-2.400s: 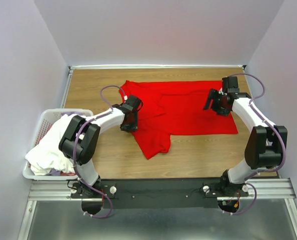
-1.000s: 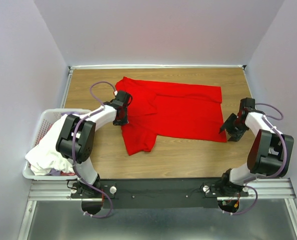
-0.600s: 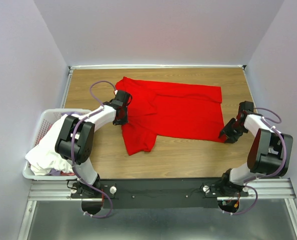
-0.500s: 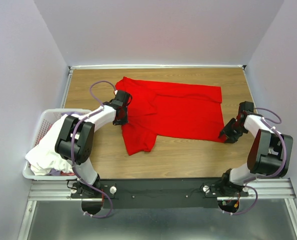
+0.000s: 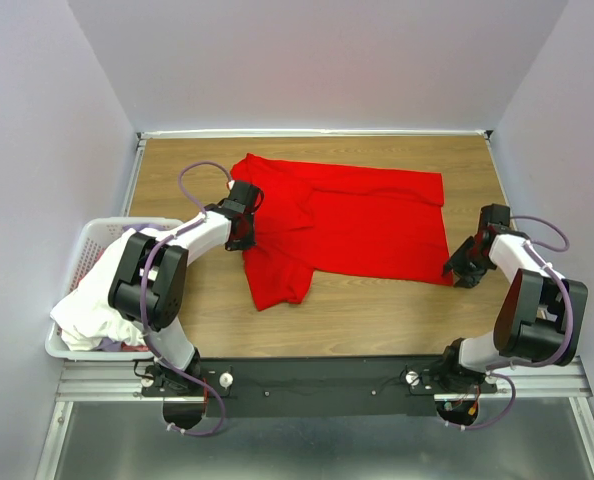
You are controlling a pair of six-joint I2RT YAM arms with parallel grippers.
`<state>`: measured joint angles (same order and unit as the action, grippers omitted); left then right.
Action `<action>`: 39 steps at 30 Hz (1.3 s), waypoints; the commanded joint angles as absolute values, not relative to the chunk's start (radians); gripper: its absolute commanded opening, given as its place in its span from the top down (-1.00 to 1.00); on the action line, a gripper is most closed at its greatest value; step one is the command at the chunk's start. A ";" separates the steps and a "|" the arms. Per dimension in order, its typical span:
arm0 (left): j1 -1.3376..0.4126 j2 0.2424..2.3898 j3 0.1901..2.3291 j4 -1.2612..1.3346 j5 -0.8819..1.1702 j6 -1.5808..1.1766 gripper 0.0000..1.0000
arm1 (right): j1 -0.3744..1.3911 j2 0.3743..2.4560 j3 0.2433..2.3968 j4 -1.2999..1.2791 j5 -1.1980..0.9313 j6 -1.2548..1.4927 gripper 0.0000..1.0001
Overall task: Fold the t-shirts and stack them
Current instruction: Fold the tshirt
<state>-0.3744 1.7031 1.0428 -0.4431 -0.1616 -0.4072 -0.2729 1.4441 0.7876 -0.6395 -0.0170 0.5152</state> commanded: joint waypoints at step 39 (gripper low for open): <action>-0.298 1.620 1.124 -0.537 -0.071 -0.353 1.00 | -0.284 1.399 0.917 -0.574 -0.095 0.546 0.99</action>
<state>-0.3256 1.6260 1.0790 -0.5129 -0.1131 -0.3847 -0.2802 1.3453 0.8536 -0.5697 -0.0521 0.5491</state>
